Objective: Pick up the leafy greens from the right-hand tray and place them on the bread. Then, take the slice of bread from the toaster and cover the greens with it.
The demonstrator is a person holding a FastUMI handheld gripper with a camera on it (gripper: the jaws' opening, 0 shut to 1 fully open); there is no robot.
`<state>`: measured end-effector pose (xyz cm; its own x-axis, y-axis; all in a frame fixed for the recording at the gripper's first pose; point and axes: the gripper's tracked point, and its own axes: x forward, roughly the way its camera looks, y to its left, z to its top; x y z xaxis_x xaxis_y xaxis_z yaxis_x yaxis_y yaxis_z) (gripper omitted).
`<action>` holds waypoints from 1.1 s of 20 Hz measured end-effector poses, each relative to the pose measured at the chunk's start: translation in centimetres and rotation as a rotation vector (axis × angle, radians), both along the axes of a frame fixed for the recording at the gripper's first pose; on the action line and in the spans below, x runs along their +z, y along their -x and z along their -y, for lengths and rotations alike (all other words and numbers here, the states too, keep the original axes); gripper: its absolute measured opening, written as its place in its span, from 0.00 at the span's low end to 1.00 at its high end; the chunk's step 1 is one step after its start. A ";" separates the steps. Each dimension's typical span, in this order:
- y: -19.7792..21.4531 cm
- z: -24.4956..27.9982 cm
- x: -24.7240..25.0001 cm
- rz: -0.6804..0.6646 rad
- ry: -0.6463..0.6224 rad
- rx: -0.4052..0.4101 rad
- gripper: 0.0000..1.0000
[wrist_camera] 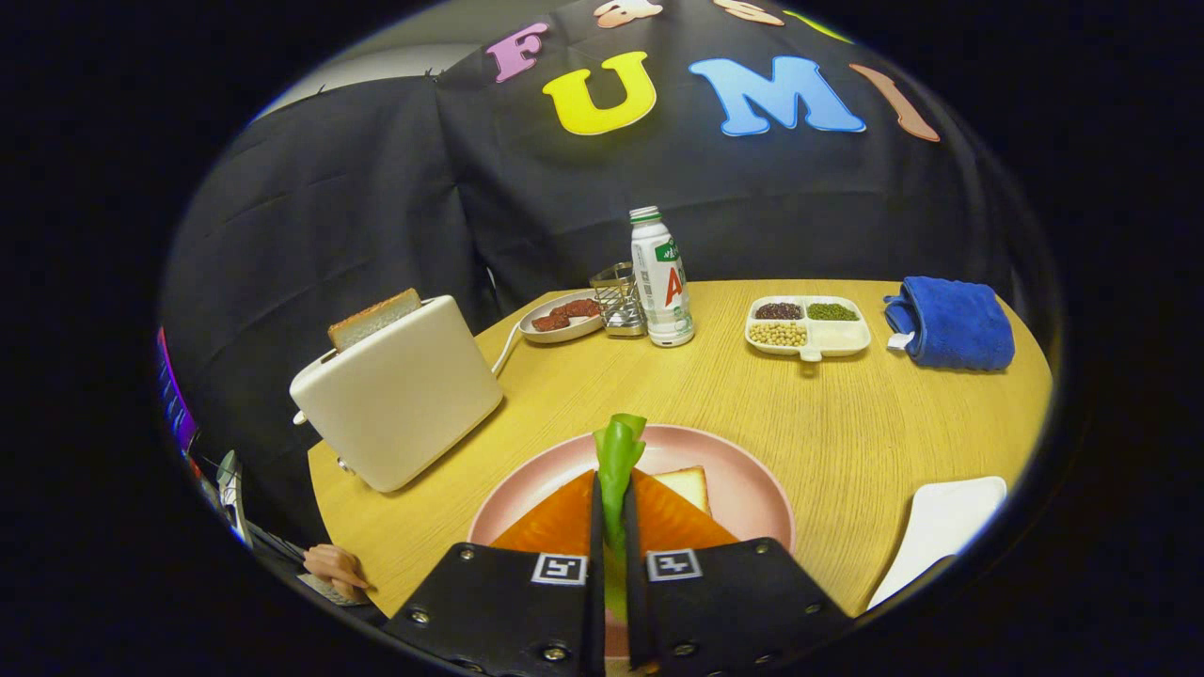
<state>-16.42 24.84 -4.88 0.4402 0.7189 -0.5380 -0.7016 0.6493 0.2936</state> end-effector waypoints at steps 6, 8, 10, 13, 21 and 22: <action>-3.1 0.9 1.2 0.198 0.051 -0.071 1.00; -3.8 0.4 1.8 0.258 0.044 -0.083 0.99; -4.4 -0.2 2.5 0.321 0.038 -0.074 1.00; -4.4 -2.1 4.2 0.386 -0.029 -0.050 0.99; -1.5 -8.0 7.7 0.396 -0.253 0.014 0.99; -1.2 -8.7 8.0 0.397 -0.274 0.023 0.99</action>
